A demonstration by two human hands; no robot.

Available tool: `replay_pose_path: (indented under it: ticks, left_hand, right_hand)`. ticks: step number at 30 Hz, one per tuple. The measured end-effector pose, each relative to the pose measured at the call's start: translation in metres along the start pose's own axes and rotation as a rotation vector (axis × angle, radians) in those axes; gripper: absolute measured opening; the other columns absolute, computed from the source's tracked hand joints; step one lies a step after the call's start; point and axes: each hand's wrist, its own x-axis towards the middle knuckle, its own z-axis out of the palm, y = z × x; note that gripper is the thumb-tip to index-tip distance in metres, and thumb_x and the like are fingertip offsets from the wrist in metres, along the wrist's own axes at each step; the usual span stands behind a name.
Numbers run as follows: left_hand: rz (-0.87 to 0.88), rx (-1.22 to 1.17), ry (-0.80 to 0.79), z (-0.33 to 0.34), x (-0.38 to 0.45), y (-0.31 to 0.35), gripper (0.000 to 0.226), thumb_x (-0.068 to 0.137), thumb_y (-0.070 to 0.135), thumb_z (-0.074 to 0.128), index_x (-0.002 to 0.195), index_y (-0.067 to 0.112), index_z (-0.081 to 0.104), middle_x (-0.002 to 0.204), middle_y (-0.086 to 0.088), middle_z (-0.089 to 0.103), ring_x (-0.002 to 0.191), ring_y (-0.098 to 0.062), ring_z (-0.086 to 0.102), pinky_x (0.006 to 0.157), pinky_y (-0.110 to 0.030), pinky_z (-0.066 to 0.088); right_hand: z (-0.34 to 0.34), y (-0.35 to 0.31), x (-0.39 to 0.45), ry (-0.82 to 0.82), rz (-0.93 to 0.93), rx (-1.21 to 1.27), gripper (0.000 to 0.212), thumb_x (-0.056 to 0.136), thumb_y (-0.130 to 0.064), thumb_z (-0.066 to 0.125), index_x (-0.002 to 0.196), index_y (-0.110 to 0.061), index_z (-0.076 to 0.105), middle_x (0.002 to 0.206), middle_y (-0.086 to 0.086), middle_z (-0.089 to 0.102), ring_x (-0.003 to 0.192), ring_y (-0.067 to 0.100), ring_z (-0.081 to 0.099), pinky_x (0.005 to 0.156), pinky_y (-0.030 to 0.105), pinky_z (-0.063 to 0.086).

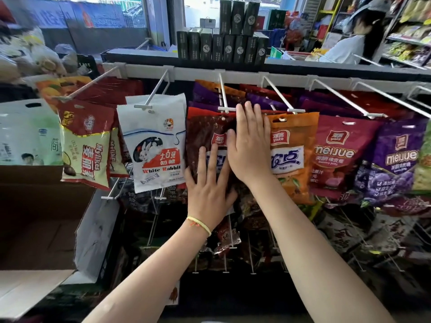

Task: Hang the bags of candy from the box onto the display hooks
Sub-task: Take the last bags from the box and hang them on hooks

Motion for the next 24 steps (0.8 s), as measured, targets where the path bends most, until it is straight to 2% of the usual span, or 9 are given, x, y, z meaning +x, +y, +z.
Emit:
replay_pose_path:
  ticks: [3, 6, 10, 12, 14, 17, 21, 24]
  left_hand:
    - [-0.01, -0.027, 0.005, -0.006, -0.001, 0.0, 0.078, 0.094, 0.055, 0.053, 0.158, 0.02, 0.024, 0.167, -0.015, 0.013, 0.154, -0.036, 0.012, 0.111, -0.065, 0.027]
    - [0.001, -0.021, 0.084, -0.019, 0.004, -0.005, 0.07, 0.099, 0.053, 0.046, 0.158, 0.018, 0.029, 0.166, -0.014, 0.017, 0.154, -0.033, 0.012, 0.118, -0.065, 0.017]
    - [-0.008, -0.062, 0.229, -0.049, 0.041, -0.022, 0.063, 0.097, 0.028, 0.051, 0.155, 0.011, 0.032, 0.164, -0.015, 0.024, 0.152, -0.034, 0.018, 0.121, -0.061, 0.014]
    - [-0.003, -0.053, 0.197, -0.063, 0.065, -0.036, 0.061, 0.096, 0.021, 0.047, 0.154, 0.009, 0.033, 0.163, -0.013, 0.027, 0.153, -0.033, 0.019, 0.123, -0.057, 0.011]
    - [0.033, -0.032, 0.105, -0.068, 0.083, -0.048, 0.058, 0.096, 0.021, 0.044, 0.153, 0.01, 0.035, 0.161, -0.013, 0.032, 0.152, -0.031, 0.021, 0.124, -0.054, 0.007]
    - [0.063, -0.017, 0.032, -0.066, 0.092, -0.059, 0.054, 0.099, 0.023, 0.045, 0.151, 0.011, 0.038, 0.155, -0.012, 0.041, 0.149, -0.03, 0.03, 0.124, -0.055, 0.008]
    - [0.095, 0.022, 0.063, -0.058, 0.088, -0.062, 0.054, 0.102, 0.026, 0.043, 0.153, 0.009, 0.035, 0.155, -0.012, 0.04, 0.149, -0.03, 0.03, 0.124, -0.055, 0.008]
    - [0.099, 0.037, 0.082, -0.054, 0.086, -0.062, 0.055, 0.104, 0.027, 0.041, 0.155, 0.009, 0.031, 0.159, -0.012, 0.035, 0.152, -0.029, 0.022, 0.124, -0.055, 0.004]
  right_hand:
    - [-0.009, -0.004, 0.006, 0.064, -0.042, 0.073, 0.053, 0.101, -0.021, 0.037, 0.152, -0.004, 0.037, 0.161, 0.013, 0.033, 0.153, 0.027, 0.018, 0.126, 0.04, 0.003]
    - [-0.019, -0.007, 0.007, 0.178, -0.084, 0.14, 0.04, 0.097, -0.011, 0.046, 0.134, -0.003, 0.056, 0.144, 0.015, 0.052, 0.143, 0.029, 0.038, 0.126, 0.042, 0.013]
    - [-0.031, 0.002, 0.018, 0.192, -0.074, 0.097, 0.025, 0.091, -0.004, 0.05, 0.108, -0.005, 0.069, 0.113, 0.01, 0.066, 0.115, 0.029, 0.058, 0.117, 0.048, 0.031]
    - [-0.036, 0.004, 0.024, 0.141, -0.091, 0.066, 0.023, 0.089, -0.001, 0.053, 0.102, -0.005, 0.072, 0.103, 0.01, 0.067, 0.105, 0.03, 0.06, 0.106, 0.047, 0.042]
    - [-0.039, 0.004, 0.028, 0.07, -0.101, -0.009, 0.022, 0.089, -0.002, 0.059, 0.106, -0.004, 0.072, 0.106, 0.012, 0.064, 0.107, 0.033, 0.058, 0.104, 0.047, 0.043]
    - [-0.042, 0.007, 0.032, -0.029, -0.089, -0.111, 0.022, 0.091, -0.009, 0.061, 0.112, -0.007, 0.07, 0.115, 0.011, 0.059, 0.115, 0.032, 0.053, 0.11, 0.045, 0.036]
    - [-0.043, 0.006, 0.038, -0.097, -0.09, -0.174, 0.022, 0.097, -0.011, 0.056, 0.118, -0.01, 0.063, 0.121, 0.011, 0.055, 0.118, 0.031, 0.049, 0.111, 0.044, 0.032]
    - [-0.044, 0.003, 0.046, -0.1, -0.128, -0.084, 0.015, 0.095, -0.006, 0.06, 0.109, -0.007, 0.066, 0.118, 0.011, 0.056, 0.114, 0.029, 0.05, 0.106, 0.04, 0.034]
